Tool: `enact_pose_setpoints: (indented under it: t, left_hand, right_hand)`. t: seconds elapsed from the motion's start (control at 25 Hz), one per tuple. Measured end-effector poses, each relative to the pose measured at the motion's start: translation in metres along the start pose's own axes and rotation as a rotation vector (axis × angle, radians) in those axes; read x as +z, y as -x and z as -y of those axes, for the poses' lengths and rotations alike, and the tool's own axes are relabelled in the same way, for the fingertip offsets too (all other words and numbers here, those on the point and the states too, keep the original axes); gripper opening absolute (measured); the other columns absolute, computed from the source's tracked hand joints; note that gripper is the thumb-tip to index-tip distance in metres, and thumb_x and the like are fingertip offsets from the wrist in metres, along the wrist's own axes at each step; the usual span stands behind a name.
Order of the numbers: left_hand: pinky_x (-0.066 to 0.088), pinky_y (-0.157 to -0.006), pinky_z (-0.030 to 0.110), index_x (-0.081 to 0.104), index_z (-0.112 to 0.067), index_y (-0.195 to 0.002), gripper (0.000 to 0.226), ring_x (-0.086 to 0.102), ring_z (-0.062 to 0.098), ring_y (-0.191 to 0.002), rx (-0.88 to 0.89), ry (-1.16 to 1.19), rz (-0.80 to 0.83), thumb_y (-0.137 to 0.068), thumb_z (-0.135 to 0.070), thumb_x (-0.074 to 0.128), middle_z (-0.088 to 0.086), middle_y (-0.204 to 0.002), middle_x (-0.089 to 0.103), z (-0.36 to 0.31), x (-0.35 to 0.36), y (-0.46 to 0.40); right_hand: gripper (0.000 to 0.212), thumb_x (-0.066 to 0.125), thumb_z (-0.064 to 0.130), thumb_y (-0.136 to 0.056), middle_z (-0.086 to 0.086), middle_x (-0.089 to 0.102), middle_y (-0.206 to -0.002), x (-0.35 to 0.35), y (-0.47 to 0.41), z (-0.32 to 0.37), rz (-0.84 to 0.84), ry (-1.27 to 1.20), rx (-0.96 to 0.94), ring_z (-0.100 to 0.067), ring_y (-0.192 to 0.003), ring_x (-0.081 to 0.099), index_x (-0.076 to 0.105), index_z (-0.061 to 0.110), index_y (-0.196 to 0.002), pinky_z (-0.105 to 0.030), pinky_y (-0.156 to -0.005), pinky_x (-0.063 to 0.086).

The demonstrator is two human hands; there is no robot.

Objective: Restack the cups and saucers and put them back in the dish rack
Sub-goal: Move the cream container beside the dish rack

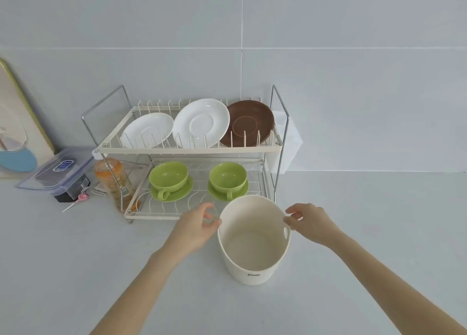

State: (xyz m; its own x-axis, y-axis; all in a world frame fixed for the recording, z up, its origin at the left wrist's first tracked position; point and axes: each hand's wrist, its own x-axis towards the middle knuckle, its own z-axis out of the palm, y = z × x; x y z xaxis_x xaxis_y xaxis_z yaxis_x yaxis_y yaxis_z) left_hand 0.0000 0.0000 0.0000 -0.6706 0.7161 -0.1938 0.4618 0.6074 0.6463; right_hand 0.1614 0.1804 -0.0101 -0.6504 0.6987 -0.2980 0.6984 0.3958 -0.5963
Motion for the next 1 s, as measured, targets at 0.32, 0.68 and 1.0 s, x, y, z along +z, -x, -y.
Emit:
enact_pose_setpoints:
  t: [0.32,0.68,1.0]
  left_hand:
    - [0.051,-0.087,0.036,0.054,-0.012,-0.119,0.036,0.06,0.025,-0.087,-0.116,0.107,0.058,-0.084,-0.021,0.059,0.002,-0.091,0.06,0.014,0.032,-0.003]
    - [0.053,-0.087,0.04,0.067,-0.022,-0.108,0.026,0.067,0.024,-0.081,-0.026,0.105,0.017,-0.087,-0.017,0.054,-0.005,-0.073,0.064,0.009,0.03,0.002]
    - [0.053,-0.087,0.04,0.07,-0.025,-0.103,0.023,0.058,-0.012,-0.049,0.078,0.222,0.037,-0.085,-0.018,0.057,-0.015,-0.068,0.064,-0.029,0.059,0.0]
  right_hand:
    - [0.031,0.05,0.019,-0.085,0.0,0.066,-0.077,0.018,0.0,-0.01,-0.017,-0.14,0.062,-0.015,-0.066,0.056,0.061,0.013,-0.113,-0.027,-0.069,0.047]
    - [0.025,0.049,0.017,-0.085,-0.001,0.062,-0.07,0.018,0.01,-0.012,-0.079,-0.21,0.078,-0.021,-0.066,0.057,0.061,0.014,-0.107,-0.036,-0.08,0.053]
    - [0.015,0.048,0.017,-0.088,0.002,0.061,-0.066,-0.022,0.031,-0.043,-0.208,-0.314,0.113,-0.021,-0.067,0.061,0.06,0.016,-0.095,-0.035,-0.08,0.052]
